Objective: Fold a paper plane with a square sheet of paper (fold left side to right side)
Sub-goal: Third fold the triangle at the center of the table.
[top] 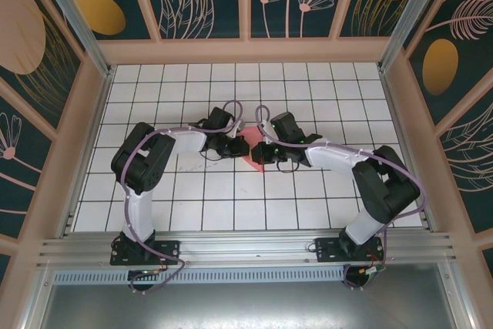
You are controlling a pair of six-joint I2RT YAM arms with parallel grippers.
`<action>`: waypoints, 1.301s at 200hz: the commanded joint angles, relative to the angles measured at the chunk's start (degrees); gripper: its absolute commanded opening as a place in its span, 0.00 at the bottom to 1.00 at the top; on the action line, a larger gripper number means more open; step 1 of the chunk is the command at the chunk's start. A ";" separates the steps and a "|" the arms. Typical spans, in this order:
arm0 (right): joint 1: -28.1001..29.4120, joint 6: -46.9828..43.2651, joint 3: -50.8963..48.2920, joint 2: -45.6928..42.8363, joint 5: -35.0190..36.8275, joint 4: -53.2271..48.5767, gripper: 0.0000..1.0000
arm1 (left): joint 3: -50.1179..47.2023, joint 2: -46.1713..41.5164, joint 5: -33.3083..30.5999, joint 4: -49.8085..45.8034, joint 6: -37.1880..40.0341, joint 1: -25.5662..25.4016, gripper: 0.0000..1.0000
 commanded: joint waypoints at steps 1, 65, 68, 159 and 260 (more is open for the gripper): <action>0.24 3.45 0.10 2.61 -4.75 2.24 0.01 | -1.36 2.52 -3.99 -1.63 1.23 -0.29 0.13; -0.06 1.56 0.76 6.57 -2.39 -2.12 0.01 | -1.28 2.62 -3.90 -1.71 1.24 -0.24 0.13; 0.00 1.59 0.77 6.66 -2.39 -2.17 0.01 | -1.28 2.60 -3.95 -1.78 1.26 -0.23 0.13; -0.99 3.68 0.55 5.30 -2.57 -0.58 0.00 | -1.02 2.44 -4.17 -2.07 1.45 -0.22 0.13; -1.40 3.85 -0.52 8.18 -1.91 -2.22 0.00 | -1.07 1.98 -4.47 -2.33 1.43 -0.29 0.13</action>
